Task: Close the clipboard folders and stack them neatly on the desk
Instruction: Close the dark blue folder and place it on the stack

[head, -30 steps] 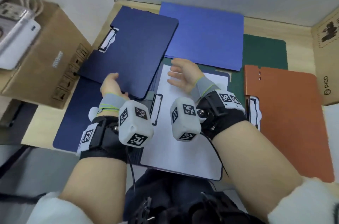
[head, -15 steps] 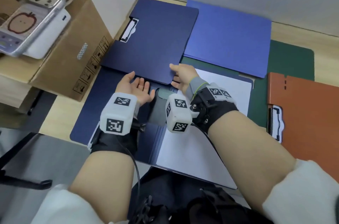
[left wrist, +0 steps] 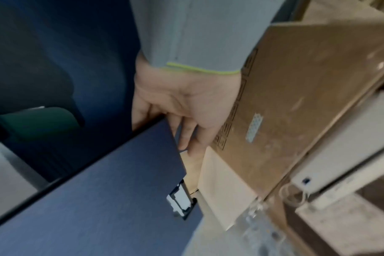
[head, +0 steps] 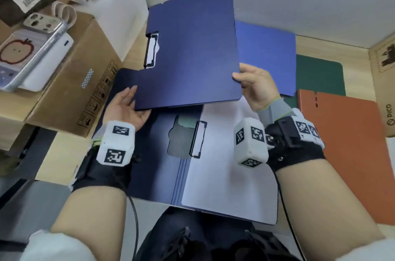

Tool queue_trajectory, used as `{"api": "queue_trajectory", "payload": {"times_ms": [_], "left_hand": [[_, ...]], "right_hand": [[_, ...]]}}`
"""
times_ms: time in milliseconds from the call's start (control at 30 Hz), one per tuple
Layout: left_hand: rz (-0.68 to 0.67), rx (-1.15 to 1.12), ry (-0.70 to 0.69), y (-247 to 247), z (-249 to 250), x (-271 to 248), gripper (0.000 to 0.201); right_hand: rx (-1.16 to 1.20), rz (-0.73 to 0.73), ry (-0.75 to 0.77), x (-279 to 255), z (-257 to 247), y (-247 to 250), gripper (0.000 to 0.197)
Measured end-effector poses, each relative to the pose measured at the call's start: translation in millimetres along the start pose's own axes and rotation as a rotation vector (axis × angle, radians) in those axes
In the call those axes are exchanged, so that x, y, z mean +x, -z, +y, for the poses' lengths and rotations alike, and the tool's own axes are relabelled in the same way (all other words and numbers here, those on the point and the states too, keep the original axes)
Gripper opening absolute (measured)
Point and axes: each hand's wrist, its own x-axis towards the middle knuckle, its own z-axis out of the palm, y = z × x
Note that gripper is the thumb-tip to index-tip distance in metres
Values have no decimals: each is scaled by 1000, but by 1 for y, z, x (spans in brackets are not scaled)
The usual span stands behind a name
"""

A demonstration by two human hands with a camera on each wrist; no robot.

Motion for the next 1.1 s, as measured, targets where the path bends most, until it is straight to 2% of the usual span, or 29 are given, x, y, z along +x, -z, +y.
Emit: {"api": "queue_trajectory", "payload": {"times_ms": [133, 267, 367, 433, 533, 633, 767, 833, 933, 1033, 1100], "left_hand": [[-75, 369, 60, -26, -14, 3, 12], [-168, 482, 80, -60, -32, 3, 20], [-220, 481, 40, -85, -62, 4, 29], [-218, 469, 17, -98, -87, -1, 32], [-244, 551, 31, -118, -138, -15, 34], [-358, 670, 93, -135, -190, -34, 37], [-421, 695, 128, -156, -244, -54, 31], [-380, 667, 115, -166, -263, -63, 38], [-292, 712, 114, -182, -283, -76, 29], [-241, 775, 123, -191, -295, -82, 22], [-263, 842, 140, -198, -306, -85, 4]], "right_hand": [[-56, 68, -34, -23, 3, 45, 33], [-187, 190, -179, -51, 7, 72, 46], [-343, 297, -287, -69, 16, 91, 31], [-393, 381, -312, -76, 24, 104, 29], [-359, 563, -323, -98, 33, 139, 22], [-311, 734, -299, -127, 42, 183, 17], [-263, 881, -352, -145, 80, 248, 35], [-277, 943, -378, -146, 116, 288, 53], [-277, 1003, -363, -152, 141, 314, 81], [-307, 1035, -332, -161, 147, 321, 86], [-318, 1037, -336, -168, 139, 320, 84]]}}
